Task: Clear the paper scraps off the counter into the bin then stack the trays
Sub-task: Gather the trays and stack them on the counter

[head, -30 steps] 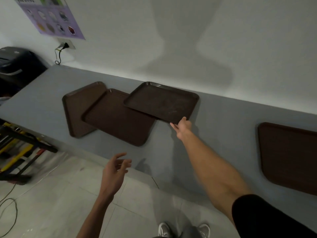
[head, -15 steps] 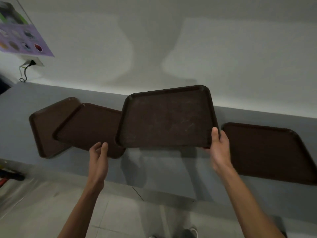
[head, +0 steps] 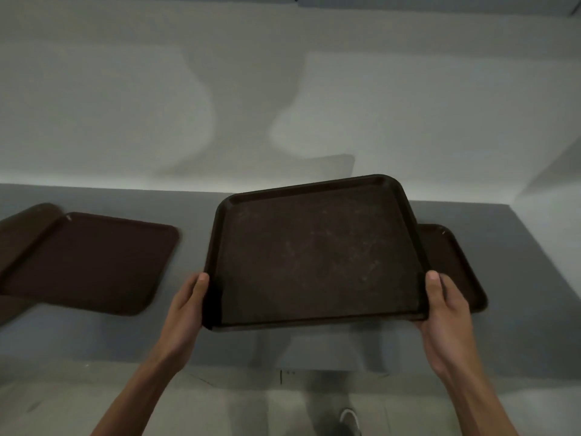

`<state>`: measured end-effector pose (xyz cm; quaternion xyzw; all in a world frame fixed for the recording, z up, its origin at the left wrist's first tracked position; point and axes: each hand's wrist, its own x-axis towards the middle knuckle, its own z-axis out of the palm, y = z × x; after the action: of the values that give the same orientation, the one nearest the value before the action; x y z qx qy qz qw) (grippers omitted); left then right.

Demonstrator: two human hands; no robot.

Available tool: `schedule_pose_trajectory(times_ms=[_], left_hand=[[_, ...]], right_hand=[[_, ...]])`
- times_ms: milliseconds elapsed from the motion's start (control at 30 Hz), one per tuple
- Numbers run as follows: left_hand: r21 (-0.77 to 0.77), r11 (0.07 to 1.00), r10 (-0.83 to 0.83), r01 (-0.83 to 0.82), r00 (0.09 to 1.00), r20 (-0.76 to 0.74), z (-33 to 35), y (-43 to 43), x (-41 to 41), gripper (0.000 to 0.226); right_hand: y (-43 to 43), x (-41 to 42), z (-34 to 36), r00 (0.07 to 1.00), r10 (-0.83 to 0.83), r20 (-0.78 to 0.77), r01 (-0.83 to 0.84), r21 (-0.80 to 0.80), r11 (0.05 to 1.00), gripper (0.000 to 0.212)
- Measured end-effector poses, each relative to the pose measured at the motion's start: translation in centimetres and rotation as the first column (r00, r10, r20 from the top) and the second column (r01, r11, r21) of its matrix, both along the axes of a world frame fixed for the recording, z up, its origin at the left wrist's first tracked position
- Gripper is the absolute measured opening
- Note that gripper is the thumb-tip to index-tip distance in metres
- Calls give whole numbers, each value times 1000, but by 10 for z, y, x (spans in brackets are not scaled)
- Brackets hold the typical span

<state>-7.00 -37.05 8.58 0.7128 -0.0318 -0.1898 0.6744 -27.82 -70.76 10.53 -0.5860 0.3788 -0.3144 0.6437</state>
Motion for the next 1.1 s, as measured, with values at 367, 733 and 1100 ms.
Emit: schedule_pose_trajectory(times_ms=[367, 733, 1100], left_hand=[[370, 913, 8, -171, 915, 404, -45, -184, -61, 34], [590, 807, -202, 0, 940, 276, -102, -287, -98, 39], [645, 764, -254, 30, 933, 256, -140, -310, -114, 56]], right_hand=[[-177, -51, -67, 966, -131, -223, 56, -312, 948, 26], [-270, -98, -139, 864, -256, -433, 83, -379, 922, 42], [-283, -115, -186, 765, -219, -605, 46, -288, 957, 32]])
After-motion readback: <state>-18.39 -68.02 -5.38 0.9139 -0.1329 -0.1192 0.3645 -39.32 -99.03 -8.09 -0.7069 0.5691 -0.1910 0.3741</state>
